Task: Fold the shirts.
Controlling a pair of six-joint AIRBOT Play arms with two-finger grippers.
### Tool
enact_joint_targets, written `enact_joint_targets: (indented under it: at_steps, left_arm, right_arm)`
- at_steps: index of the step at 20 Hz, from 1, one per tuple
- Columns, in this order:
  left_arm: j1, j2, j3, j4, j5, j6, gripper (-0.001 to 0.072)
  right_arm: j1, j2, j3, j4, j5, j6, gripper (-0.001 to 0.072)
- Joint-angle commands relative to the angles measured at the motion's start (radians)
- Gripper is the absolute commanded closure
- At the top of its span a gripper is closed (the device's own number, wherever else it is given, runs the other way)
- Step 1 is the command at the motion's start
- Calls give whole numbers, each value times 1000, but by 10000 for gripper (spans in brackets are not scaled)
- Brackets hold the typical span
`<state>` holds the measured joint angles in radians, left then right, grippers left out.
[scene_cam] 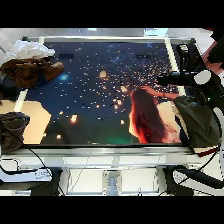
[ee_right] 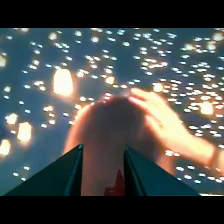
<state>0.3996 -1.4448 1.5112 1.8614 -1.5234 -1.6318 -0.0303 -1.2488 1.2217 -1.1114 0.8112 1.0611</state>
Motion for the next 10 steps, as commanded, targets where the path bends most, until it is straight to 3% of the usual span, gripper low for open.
enact_joint_targets:
  at_steps: [1,3,5,10]
  left_arm:
    - [213,0,-143,-91,31,-26,193]
    - [268,0,-184,-101,116,-15,190]
    - [290,-2,-189,-110,192,2,92]
    - [293,-73,-189,-150,222,9,93]
  right_arm:
    - [1,0,0,10,-14,1,403]
    - [1,0,0,27,-2,1,403]
    - [1,0,0,27,2,1,403]
    - [1,0,0,31,11,1,403]
